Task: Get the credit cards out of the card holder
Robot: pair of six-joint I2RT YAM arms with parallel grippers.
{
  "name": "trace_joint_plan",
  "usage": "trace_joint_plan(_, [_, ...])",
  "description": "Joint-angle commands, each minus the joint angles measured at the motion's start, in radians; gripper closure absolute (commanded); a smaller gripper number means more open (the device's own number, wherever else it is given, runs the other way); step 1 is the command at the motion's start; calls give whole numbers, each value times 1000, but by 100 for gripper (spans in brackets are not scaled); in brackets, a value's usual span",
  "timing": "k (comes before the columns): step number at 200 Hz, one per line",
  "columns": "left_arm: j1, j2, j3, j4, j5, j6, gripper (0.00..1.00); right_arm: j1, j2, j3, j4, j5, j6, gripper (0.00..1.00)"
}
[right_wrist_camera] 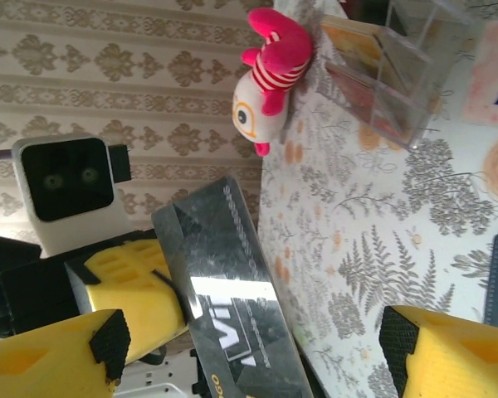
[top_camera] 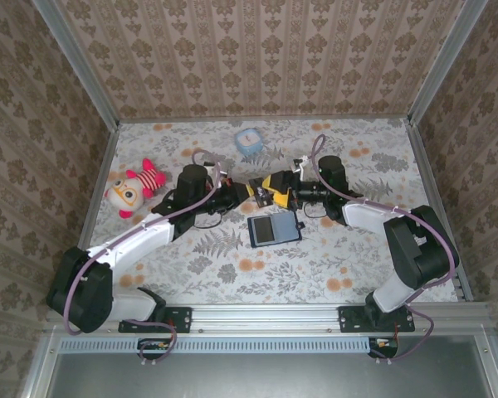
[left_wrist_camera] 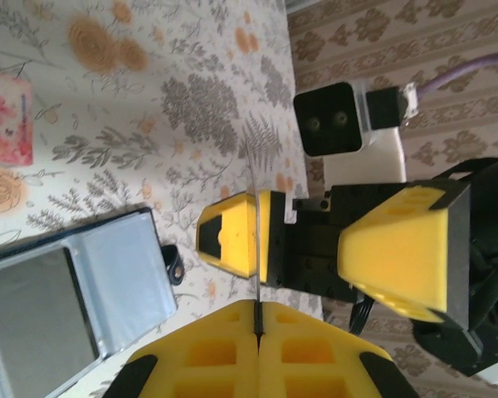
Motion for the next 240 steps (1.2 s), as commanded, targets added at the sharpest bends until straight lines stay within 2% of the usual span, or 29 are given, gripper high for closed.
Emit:
trace_joint_plan(1, [12,11,0,111,19,-67,100,0,-4,-25,120,-54,75,22])
trace_joint_plan(26, [17,28,-8,153,26,-96,100,1,0,-44,180,-64,121,32])
trace_joint_plan(63, [22,38,-10,170,29,-110,100,1,12,-54,230,-55,177,52])
trace_joint_plan(110, [31,36,-27,174,28,-125,100,0,47,-62,318,-44,234,69])
trace_joint_plan(122, [35,33,-30,171,27,-131,100,0,50,-61,313,-37,234,79])
trace_joint_plan(153, [48,29,-28,100,16,-119,100,-1,63,-61,310,-7,228,94])
trace_joint_plan(171, [57,18,-6,-47,-35,-67,100,-1,72,-54,280,8,198,100])
trace_joint_plan(187, [61,-3,44,-264,-145,24,87,-1,76,-35,185,29,121,100])
trace_joint_plan(205, [69,-27,84,-455,-284,120,67,0,78,7,10,59,-18,100])
trace_joint_plan(220, [94,-40,84,-527,-349,158,54,5,73,48,-140,103,-142,100])
trace_joint_plan(240, [169,-40,70,-561,-353,174,41,21,69,124,-352,182,-306,100])
